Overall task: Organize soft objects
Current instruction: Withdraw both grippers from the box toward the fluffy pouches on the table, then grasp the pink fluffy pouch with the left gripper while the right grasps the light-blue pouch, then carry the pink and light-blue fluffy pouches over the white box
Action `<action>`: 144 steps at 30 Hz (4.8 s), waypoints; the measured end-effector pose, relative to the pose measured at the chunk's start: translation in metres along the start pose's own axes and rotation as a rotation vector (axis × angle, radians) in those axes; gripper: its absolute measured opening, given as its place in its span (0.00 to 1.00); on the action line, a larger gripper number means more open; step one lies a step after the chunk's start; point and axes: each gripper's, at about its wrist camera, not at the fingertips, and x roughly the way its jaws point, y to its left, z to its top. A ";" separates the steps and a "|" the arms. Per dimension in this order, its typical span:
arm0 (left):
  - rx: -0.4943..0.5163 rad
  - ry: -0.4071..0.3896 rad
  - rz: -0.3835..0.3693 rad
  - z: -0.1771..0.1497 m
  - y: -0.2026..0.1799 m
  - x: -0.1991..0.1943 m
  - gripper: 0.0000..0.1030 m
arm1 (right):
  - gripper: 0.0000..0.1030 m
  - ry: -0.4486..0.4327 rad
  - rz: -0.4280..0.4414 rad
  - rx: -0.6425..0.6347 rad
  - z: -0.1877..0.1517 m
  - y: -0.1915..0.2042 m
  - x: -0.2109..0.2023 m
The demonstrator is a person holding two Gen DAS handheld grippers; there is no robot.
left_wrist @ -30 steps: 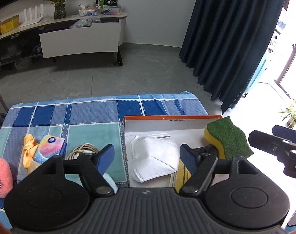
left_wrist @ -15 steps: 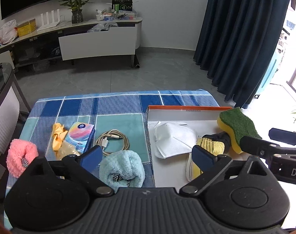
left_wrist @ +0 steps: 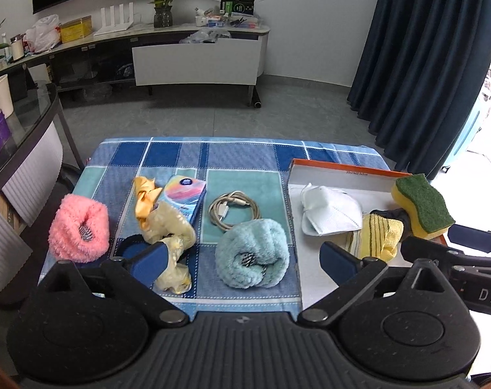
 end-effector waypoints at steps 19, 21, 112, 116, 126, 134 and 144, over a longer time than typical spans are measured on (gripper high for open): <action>-0.036 0.019 0.049 -0.012 0.041 -0.009 1.00 | 0.90 0.045 0.042 -0.050 -0.007 0.039 0.011; -0.044 0.020 0.051 -0.013 0.045 -0.010 1.00 | 0.90 0.048 0.046 -0.056 -0.007 0.042 0.013; -0.071 0.061 -0.001 -0.049 0.139 0.011 0.53 | 0.71 0.144 0.064 -0.093 -0.030 0.116 0.107; -0.072 0.044 -0.013 -0.055 0.127 0.000 0.53 | 0.71 0.132 0.078 -0.080 -0.037 0.113 0.085; -0.072 0.023 -0.013 -0.073 0.106 -0.020 0.53 | 0.71 0.109 0.085 -0.072 -0.061 0.101 0.039; -0.064 -0.002 -0.010 -0.083 0.089 -0.033 0.53 | 0.71 0.090 0.087 -0.068 -0.074 0.093 0.018; -0.060 -0.010 -0.014 -0.089 0.076 -0.041 0.53 | 0.71 0.068 0.088 -0.069 -0.081 0.086 0.002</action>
